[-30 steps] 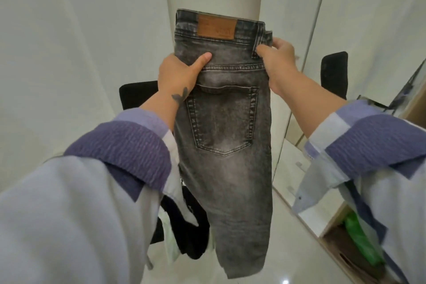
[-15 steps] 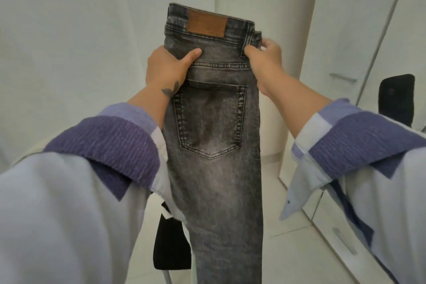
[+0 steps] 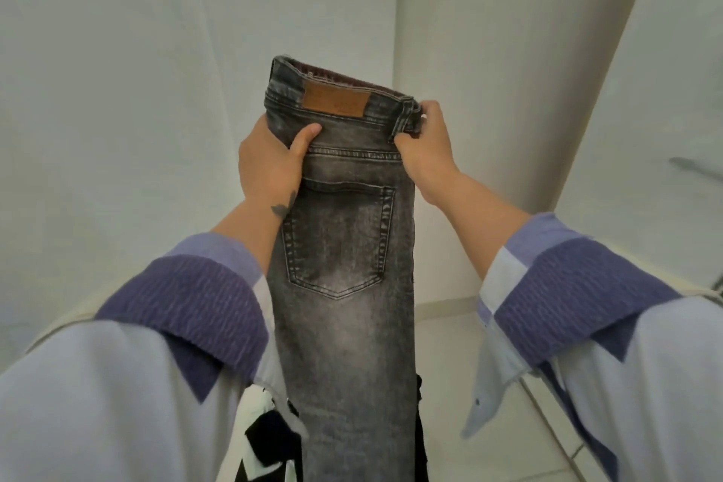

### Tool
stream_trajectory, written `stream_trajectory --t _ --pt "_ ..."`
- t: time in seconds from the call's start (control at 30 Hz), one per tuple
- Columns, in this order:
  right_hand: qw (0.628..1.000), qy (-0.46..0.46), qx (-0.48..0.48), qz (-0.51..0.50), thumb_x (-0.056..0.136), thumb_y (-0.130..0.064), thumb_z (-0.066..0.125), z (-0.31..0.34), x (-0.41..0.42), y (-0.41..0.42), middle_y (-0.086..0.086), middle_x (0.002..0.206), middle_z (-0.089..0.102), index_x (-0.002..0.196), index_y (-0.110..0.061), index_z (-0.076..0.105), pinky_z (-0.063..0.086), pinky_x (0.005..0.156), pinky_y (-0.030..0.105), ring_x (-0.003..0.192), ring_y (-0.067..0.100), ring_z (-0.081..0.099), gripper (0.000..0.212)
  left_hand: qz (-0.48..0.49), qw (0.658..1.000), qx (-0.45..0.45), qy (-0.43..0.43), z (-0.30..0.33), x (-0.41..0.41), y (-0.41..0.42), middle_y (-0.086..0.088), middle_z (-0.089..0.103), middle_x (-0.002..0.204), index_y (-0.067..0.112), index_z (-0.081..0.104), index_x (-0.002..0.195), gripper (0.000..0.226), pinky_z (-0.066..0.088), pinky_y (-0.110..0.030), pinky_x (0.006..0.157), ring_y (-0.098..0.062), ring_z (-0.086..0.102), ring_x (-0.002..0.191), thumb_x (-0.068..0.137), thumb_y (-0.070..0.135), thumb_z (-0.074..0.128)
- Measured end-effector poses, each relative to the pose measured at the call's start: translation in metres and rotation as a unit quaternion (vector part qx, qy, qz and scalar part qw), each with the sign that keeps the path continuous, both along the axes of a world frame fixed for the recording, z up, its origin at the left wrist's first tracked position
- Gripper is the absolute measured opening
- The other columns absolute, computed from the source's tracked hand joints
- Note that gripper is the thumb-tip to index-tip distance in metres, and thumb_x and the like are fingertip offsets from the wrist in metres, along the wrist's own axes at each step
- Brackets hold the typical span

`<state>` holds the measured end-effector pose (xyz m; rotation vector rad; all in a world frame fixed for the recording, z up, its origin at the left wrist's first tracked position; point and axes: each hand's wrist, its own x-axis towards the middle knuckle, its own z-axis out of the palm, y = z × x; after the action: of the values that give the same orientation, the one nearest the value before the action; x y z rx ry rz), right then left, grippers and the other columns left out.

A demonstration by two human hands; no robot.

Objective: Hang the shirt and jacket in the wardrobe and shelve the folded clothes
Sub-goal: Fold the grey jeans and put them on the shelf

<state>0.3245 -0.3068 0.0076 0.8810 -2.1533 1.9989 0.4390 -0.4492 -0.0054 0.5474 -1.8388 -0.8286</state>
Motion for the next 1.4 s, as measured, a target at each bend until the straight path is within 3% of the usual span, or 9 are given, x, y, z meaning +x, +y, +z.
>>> stream_trajectory --t 0.1,0.33,0.5,0.67,0.87,1.0,1.2,1.3,1.4 --pt "0.999 0.008 0.032 -0.007 0.086 0.005 0.045 -0.029 -0.018 -0.012 -0.010 0.084 0.051 0.107 -0.016 0.042 0.042 0.068 0.018 0.077 0.003 0.049 0.031 -0.017 0.999 0.033 -0.013 -0.031 -0.017 -0.011 -0.001 0.065 0.118 0.017 0.060 0.119 0.044 0.038 -0.016 0.085 -0.017 0.059 0.109 0.084 0.044 0.066" --pt "0.994 -0.007 0.108 -0.010 0.086 0.002 0.047 -0.092 -0.003 0.003 -0.006 0.079 0.052 0.100 -0.019 0.039 0.035 0.057 0.021 0.069 0.005 0.046 0.026 -0.052 0.988 0.085 -0.117 -0.090 -0.001 -0.009 -0.006 0.064 0.122 0.013 0.059 0.121 0.042 0.039 -0.021 0.087 -0.022 0.058 0.112 0.090 0.043 0.057" --pt "0.987 -0.027 0.158 -0.008 0.089 -0.002 0.050 -0.153 0.047 0.033 -0.007 0.078 0.050 0.098 -0.019 0.037 0.036 0.057 0.016 0.069 0.002 0.046 0.023 -0.074 0.973 0.137 -0.169 -0.146 0.053 0.019 -0.007 0.066 0.115 0.012 0.062 0.114 0.036 0.043 -0.026 0.088 -0.023 0.060 0.106 0.089 0.037 0.060" --pt "0.982 -0.039 0.182 -0.032 0.090 -0.009 0.056 -0.196 0.101 0.061 -0.005 0.080 0.053 0.096 -0.020 0.038 0.039 0.059 0.022 0.070 0.008 0.047 0.022 -0.077 0.962 0.164 -0.206 -0.181 0.112 0.050 -0.005 0.067 0.107 0.011 0.063 0.113 0.029 0.043 -0.026 0.085 -0.016 0.058 0.094 0.088 0.026 0.063" --pt "0.976 -0.059 0.207 -0.038 0.085 0.002 0.059 -0.248 0.183 0.110 -0.005 0.089 0.059 0.107 -0.016 0.054 0.037 0.057 0.003 0.079 0.010 0.052 0.029 -0.097 0.951 0.142 -0.258 -0.231 0.189 0.091 -0.001 0.067 0.096 0.011 0.066 0.107 0.021 0.037 -0.019 0.076 -0.012 0.056 0.089 0.087 0.016 0.063" --pt "0.962 -0.113 0.246 -0.039 0.086 0.005 0.055 -0.289 0.224 0.136 0.002 0.096 0.060 0.113 -0.012 0.055 0.038 0.063 0.016 0.086 0.013 0.053 0.031 -0.076 0.935 0.149 -0.314 -0.276 0.223 0.115 -0.009 0.069 0.102 0.010 0.066 0.106 0.020 0.035 -0.017 0.077 -0.024 0.061 0.097 0.088 0.011 0.058" --pt "0.941 -0.166 0.295 -0.021 0.087 0.005 0.052 -0.349 0.257 0.163 0.002 0.092 0.058 0.110 -0.011 0.051 0.040 0.070 0.025 0.084 0.019 0.053 0.028 -0.084 0.913 0.197 -0.348 -0.325 0.251 0.148 -0.014 0.066 0.108 0.003 0.063 0.110 0.023 0.027 -0.008 0.065 -0.007 0.047 0.079 0.093 0.003 0.049" --pt "0.927 -0.160 0.339 0.030 0.083 0.004 0.060 -0.372 0.246 0.170 0.008 0.110 0.054 0.124 -0.018 0.041 0.049 0.086 0.038 0.097 0.025 0.055 0.051 -0.139 0.900 0.163 -0.379 -0.328 0.251 0.146 -0.007 0.066 0.109 0.011 0.063 0.114 0.026 0.030 -0.009 0.072 -0.008 0.050 0.090 0.091 0.003 0.052" --pt "0.862 -0.081 0.489 0.107 0.079 -0.002 0.068 -0.378 0.225 0.175 0.014 0.124 0.048 0.141 -0.032 0.019 0.048 0.094 0.047 0.105 0.031 0.057 0.084 -0.184 0.871 0.118 -0.439 -0.329 0.245 0.136 -0.002 0.066 0.108 0.017 0.064 0.115 0.030 0.036 -0.017 0.078 -0.010 0.053 0.093 0.091 0.004 0.054"
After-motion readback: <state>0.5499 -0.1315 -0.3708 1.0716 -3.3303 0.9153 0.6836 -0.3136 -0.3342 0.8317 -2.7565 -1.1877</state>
